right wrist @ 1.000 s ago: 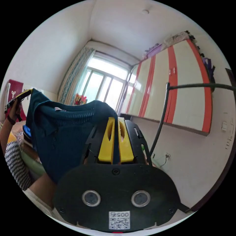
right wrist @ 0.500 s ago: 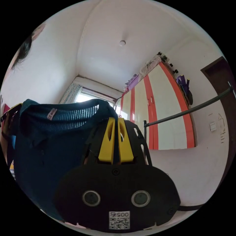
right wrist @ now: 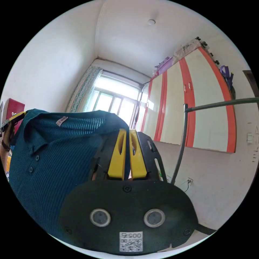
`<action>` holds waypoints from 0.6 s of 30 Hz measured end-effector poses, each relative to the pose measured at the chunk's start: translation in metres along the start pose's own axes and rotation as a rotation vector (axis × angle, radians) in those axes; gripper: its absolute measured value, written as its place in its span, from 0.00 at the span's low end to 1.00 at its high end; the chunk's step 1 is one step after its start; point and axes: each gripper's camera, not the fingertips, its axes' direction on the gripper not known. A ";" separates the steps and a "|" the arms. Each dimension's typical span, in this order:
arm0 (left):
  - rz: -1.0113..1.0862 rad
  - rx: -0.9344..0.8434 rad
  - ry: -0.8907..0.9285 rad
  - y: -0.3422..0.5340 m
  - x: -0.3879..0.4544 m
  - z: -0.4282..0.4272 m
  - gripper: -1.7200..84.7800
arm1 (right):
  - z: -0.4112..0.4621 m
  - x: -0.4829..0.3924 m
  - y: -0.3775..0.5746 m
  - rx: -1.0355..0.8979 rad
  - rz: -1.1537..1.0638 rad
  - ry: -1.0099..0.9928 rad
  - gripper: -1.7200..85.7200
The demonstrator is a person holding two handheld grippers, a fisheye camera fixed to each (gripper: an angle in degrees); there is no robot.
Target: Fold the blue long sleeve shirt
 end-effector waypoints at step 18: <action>-0.024 -0.292 -0.038 0.115 0.006 0.251 0.02 | 0.283 -0.042 -0.010 -0.329 -0.007 -0.048 0.00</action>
